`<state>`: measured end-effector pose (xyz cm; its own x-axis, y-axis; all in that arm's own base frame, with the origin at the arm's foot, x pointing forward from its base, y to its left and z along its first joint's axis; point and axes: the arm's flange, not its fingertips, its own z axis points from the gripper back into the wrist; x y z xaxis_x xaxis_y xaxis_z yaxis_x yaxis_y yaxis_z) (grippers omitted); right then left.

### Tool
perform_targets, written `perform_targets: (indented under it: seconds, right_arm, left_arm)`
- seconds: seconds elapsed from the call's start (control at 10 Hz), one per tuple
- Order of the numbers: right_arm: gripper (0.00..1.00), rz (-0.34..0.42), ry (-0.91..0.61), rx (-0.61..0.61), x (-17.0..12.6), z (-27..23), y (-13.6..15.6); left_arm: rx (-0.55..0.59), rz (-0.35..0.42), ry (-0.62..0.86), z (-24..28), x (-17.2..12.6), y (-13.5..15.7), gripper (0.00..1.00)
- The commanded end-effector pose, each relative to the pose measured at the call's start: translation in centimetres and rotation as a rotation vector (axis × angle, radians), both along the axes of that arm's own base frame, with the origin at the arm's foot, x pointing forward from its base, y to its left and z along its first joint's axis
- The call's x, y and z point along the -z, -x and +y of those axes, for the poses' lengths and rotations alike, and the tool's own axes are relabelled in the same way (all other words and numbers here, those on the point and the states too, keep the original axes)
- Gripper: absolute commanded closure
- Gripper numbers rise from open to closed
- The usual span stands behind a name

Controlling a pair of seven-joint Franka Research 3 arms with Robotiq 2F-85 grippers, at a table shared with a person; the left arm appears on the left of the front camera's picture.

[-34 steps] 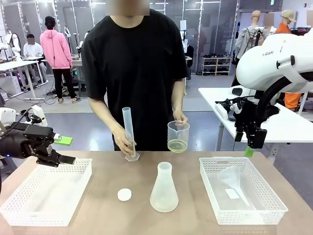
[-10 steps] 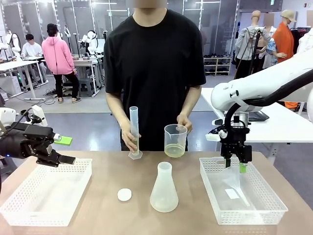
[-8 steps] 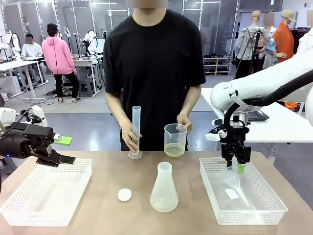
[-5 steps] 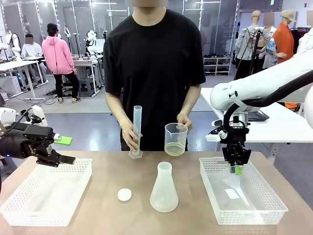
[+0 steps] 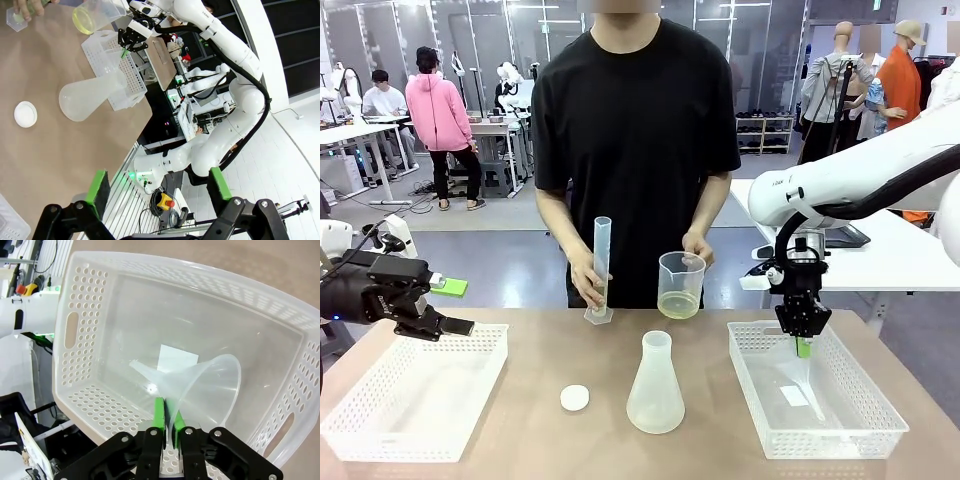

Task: Prepare the solutions needed for the experiment.
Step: Pick up the Plastic Funnel and insert it into the Big flask.

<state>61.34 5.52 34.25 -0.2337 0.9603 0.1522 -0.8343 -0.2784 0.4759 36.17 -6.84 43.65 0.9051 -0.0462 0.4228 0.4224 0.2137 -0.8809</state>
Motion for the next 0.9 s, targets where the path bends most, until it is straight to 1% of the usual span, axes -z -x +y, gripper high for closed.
perform_targets:
  seconds: [0.0,0.1,0.2,0.3,0.5,0.7,0.8]
  right_arm:
    - [1.0,0.001,0.019,-0.01,0.2,0.2,-0.6]
    - [1.0,0.003,0.023,0.005,0.2,0.3,-0.6]
    - [1.0,-0.013,0.027,0.018,-0.3,0.5,-0.1]
    - [1.0,-0.03,0.045,0.069,-1.2,0.7,0.7]
    - [1.0,-0.116,0.077,0.105,-4.7,1.3,3.1]
    - [1.0,-0.23,0.124,0.115,-8.4,1.8,5.0]
    - [1.0,-0.306,0.156,0.115,-10.7,2.2,6.2]
  left_arm:
    - [0.014,-0.018,0.004,0.1,0.2,0.2,0.0]
    - [0.014,-0.018,0.004,0.1,0.2,0.2,0.0]
    - [0.014,-0.018,0.004,0.1,0.2,0.2,0.0]
    - [0.014,-0.018,0.004,0.1,0.2,0.2,0.0]
    - [0.014,-0.018,0.004,0.1,0.2,0.2,0.0]
    - [0.014,-0.018,0.004,0.1,0.2,0.2,0.0]
    - [0.014,-0.018,0.004,0.1,0.2,0.2,0.0]
